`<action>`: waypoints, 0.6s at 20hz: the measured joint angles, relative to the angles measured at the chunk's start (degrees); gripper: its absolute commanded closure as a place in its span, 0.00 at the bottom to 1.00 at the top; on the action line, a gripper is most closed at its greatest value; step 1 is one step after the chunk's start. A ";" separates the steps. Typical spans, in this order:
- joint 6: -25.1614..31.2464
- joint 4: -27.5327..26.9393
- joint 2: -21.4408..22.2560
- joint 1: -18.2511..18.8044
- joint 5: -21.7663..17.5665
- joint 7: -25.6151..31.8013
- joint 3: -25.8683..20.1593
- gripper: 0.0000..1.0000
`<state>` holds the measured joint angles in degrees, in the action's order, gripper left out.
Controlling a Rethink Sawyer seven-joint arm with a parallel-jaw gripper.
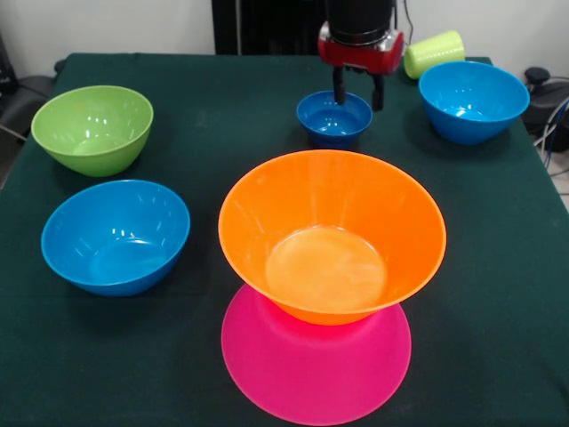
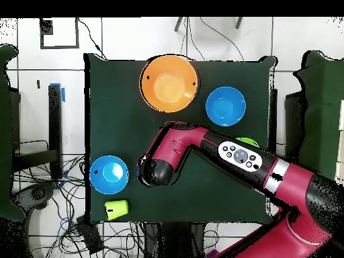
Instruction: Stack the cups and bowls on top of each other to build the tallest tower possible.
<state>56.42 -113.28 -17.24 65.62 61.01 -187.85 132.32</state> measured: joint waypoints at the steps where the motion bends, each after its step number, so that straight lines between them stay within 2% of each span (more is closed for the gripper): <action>1: 0.01 0.21 0.01 0.01 0.09 1.60 -0.04 0.00; 12: -0.05 1.90 0.00 0.01 0.08 2.15 -0.17 0.00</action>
<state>56.37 -111.39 -17.24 65.63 61.10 -185.69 132.15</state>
